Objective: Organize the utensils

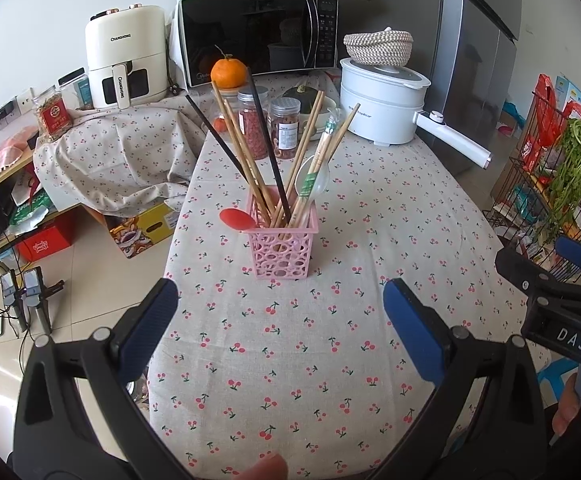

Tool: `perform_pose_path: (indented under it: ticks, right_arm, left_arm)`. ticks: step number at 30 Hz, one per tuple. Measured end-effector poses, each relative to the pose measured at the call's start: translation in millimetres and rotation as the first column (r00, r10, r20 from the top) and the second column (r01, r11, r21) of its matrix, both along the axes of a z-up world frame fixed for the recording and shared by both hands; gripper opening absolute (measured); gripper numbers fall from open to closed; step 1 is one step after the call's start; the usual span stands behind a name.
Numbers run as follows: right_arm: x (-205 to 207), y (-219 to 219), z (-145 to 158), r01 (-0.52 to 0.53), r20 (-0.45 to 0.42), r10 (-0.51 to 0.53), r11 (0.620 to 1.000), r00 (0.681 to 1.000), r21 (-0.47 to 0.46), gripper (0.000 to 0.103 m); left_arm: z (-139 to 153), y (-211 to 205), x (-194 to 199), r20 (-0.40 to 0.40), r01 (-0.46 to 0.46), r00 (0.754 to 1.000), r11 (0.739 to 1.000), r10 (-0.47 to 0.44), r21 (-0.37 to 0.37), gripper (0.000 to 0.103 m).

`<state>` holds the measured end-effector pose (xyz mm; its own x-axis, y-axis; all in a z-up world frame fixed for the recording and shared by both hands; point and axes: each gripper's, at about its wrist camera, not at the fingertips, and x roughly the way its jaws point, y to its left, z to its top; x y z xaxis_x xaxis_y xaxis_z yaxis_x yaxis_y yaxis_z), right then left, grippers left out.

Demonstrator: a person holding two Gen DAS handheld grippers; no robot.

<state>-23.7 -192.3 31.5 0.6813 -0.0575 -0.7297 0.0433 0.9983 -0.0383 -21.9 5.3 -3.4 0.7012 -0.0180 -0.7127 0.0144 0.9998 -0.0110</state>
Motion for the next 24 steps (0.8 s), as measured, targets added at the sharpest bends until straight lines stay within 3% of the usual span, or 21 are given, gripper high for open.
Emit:
perform_pose_path:
  ticks: [24]
  right_arm:
    - [-1.6,-1.1,0.5,0.011,0.001,-0.011,1.0,1.0,0.01,0.103]
  left_arm:
    - [-3.1,2.2,1.3,-0.009,0.004,1.0,1.0,-0.004,0.007,0.102]
